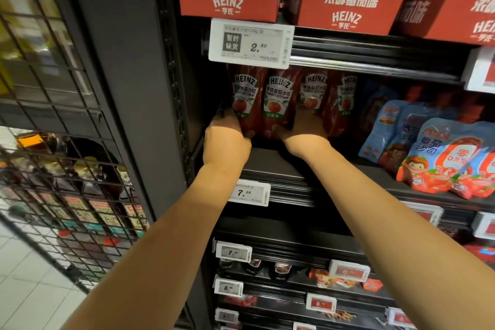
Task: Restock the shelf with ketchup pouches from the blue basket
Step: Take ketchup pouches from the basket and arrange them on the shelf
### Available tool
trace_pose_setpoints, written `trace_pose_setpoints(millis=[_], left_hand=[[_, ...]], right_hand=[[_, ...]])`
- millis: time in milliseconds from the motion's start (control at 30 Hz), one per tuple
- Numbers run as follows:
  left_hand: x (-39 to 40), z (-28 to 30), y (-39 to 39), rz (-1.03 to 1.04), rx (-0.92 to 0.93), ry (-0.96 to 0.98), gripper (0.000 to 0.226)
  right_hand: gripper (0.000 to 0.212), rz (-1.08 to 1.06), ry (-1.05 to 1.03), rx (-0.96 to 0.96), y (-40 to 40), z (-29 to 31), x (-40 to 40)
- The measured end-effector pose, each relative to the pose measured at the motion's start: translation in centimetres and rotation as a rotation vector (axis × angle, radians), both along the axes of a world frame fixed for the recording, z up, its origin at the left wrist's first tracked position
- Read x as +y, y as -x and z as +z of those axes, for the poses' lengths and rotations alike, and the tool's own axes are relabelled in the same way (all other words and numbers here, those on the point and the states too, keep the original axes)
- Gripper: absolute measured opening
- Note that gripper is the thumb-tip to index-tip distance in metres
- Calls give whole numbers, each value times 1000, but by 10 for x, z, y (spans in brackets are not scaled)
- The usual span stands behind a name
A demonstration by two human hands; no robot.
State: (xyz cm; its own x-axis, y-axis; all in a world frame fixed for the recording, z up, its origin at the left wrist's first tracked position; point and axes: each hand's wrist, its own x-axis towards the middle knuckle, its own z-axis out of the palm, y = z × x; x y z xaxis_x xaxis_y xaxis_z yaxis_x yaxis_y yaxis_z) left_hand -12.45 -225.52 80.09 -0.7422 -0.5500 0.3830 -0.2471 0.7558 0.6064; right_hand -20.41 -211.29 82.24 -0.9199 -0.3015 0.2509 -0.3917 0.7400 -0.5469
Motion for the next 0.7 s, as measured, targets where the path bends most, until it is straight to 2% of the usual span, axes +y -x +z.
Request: trace_pose_setpoints(millis=[67,167,300,467,700], left_hand=[[0,0,-2,-6,14,11,55],[1,2,-1,-6,-30,37,65],[1,2,4,14,-74,42,72],[-1,3,12,42,-149,40,76],[-1,-1,8,39,-83,15,67]], right_hand=[[59,-2,27,-20,-2,-2,-5],[60,-60,52,-8,-8,-9,-7],[58,-149,-21,30,-9,-14,-5],[54,-101,-1,12,1,-10,-10],[61,-64,16,6,0,-6,-14]])
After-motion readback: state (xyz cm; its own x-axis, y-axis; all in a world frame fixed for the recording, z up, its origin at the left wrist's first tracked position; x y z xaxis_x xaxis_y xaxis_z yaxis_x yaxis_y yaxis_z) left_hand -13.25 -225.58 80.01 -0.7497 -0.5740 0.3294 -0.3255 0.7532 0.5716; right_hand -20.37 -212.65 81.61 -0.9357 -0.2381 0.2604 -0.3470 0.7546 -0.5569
